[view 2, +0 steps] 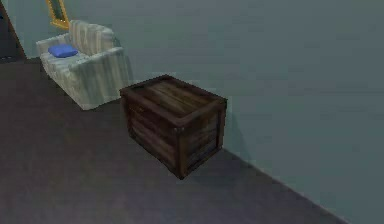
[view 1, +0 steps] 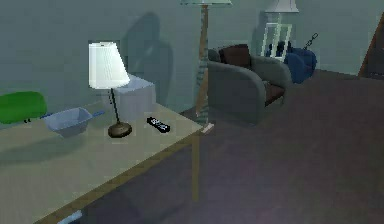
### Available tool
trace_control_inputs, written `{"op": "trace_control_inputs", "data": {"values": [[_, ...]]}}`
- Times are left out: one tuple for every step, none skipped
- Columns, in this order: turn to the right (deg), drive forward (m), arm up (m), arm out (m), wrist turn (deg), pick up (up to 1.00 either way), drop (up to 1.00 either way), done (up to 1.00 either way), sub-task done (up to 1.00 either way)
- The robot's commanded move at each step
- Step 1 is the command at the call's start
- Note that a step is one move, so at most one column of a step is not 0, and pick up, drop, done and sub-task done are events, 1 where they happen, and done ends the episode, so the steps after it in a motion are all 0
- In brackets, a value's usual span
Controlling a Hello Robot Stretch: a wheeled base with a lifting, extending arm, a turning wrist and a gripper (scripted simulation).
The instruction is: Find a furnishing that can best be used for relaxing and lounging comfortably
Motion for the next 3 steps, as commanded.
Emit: {"op": "trace_control_inputs", "data": {"values": [[18.0, 0.00, 0.00, 0.00, 0.0, 0.00, 0.00, 0.00, 0.00], [0.0, 0.20, 0.00, 0.00, 0.0, 0.00, 0.00, 0.00, 0.00], [36.0, 0.00, 0.00, 0.00, 0.0, 0.00, 0.00, 0.00, 0.00]]}}
